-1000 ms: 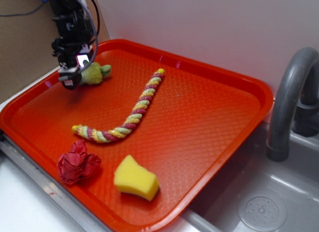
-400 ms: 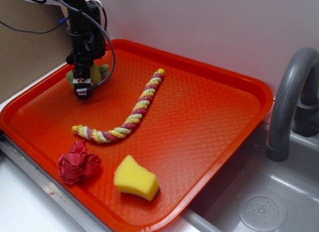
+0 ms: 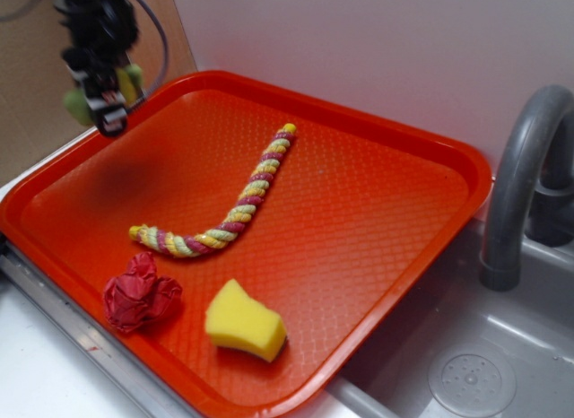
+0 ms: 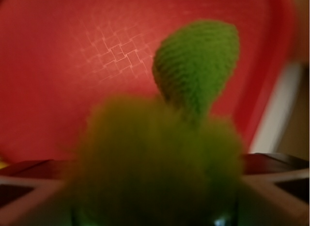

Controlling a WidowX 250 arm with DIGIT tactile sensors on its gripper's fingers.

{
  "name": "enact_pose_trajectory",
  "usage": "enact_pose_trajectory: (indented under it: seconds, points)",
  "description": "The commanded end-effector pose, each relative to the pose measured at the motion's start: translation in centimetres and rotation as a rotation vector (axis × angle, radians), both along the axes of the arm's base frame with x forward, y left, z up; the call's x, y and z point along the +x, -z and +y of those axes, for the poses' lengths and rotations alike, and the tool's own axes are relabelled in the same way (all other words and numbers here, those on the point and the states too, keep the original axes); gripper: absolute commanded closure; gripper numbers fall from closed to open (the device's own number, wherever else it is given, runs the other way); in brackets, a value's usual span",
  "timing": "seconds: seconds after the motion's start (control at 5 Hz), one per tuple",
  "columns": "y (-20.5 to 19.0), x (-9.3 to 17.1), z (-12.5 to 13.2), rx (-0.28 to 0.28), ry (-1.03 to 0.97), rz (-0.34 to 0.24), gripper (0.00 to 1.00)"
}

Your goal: Grab the green animal.

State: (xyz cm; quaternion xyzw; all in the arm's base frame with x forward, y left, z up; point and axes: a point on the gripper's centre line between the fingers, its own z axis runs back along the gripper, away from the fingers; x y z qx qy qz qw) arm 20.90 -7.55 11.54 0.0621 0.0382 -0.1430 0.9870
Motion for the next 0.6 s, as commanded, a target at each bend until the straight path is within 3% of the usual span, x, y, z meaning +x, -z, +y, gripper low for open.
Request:
enact_pose_trajectory:
  seconds: [0.0, 0.2, 0.4]
  points:
    - [-8.8, -1.3, -0.7, -0.082, -0.221, -0.145, 1.0]
    - [-11.1, -1.2, -0.3, -0.107, -0.238, -0.202, 1.0]
    - [-10.9, -0.8, -0.2, -0.092, -0.225, -0.21, 1.0]
